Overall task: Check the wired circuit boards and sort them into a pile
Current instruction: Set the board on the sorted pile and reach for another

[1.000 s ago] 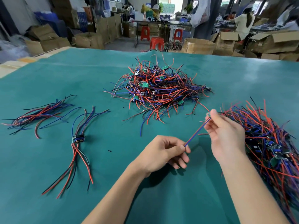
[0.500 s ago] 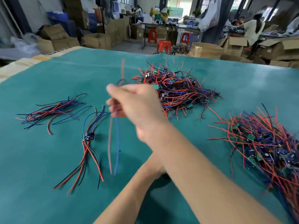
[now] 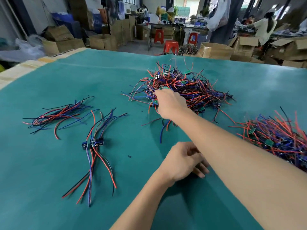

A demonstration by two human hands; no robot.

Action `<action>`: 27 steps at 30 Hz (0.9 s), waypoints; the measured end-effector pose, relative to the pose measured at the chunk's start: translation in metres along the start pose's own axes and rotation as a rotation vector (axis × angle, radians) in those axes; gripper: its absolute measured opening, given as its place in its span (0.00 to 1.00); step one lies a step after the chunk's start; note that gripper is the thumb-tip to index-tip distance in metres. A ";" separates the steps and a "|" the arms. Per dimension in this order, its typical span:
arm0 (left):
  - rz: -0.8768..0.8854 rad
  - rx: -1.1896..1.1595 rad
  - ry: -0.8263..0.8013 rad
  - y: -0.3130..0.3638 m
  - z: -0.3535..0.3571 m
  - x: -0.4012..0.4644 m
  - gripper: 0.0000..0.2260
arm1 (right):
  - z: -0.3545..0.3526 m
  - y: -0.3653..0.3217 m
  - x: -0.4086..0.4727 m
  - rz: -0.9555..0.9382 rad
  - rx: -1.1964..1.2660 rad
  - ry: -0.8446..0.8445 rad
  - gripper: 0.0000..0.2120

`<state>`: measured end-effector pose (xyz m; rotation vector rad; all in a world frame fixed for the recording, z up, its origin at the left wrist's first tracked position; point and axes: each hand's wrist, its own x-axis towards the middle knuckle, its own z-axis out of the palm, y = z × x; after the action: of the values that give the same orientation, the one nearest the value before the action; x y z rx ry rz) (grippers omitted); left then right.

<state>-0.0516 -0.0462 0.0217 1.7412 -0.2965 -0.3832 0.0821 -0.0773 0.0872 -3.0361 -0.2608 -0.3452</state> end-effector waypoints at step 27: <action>-0.101 -0.663 -0.073 -0.002 -0.007 0.007 0.16 | -0.013 0.091 -0.161 0.608 1.655 0.032 0.05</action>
<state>-0.0421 -0.0424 0.0201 1.0942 -0.1110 -0.5471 -0.0597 -0.1939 0.0580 -1.3505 0.2783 -0.0297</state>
